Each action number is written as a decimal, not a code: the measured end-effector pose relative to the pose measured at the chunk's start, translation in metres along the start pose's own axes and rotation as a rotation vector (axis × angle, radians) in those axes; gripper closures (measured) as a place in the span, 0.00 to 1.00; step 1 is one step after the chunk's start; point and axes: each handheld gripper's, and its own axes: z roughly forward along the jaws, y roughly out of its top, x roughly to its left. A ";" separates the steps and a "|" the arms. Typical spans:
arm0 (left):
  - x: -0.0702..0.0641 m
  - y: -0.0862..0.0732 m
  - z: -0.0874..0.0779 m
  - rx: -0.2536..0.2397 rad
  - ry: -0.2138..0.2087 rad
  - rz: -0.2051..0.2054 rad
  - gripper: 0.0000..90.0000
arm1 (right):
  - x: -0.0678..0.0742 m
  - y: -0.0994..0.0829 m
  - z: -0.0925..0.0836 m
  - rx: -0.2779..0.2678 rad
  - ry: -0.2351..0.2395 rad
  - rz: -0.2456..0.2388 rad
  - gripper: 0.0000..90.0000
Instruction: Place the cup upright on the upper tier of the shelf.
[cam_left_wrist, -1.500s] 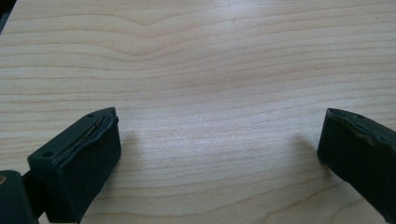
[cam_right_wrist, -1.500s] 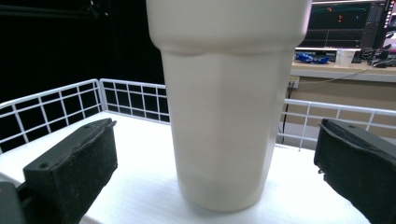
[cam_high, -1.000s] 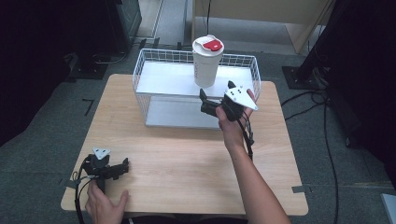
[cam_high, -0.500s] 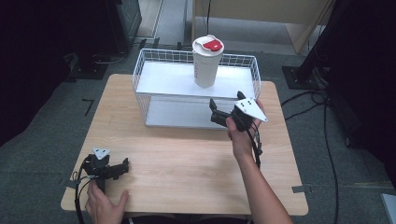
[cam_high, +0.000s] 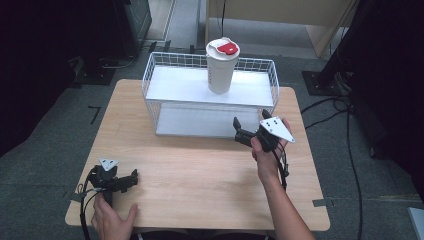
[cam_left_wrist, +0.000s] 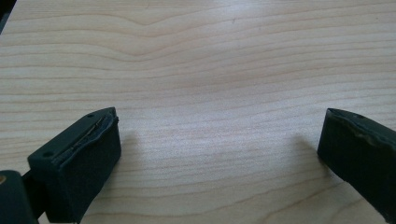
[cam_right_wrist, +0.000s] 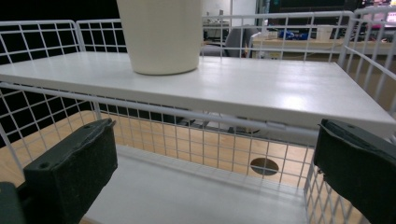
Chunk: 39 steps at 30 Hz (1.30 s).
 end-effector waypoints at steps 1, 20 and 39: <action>0.000 0.000 0.000 0.000 -0.001 0.000 0.00 | -0.001 -0.002 -0.001 0.002 -0.003 0.001 0.00; 0.000 0.000 0.000 0.004 -0.002 0.002 0.00 | -0.023 -0.030 -0.022 0.051 -0.051 0.000 0.00; 0.000 0.000 0.000 0.003 -0.002 -0.001 0.00 | -0.047 -0.063 -0.045 0.116 -0.107 0.012 0.00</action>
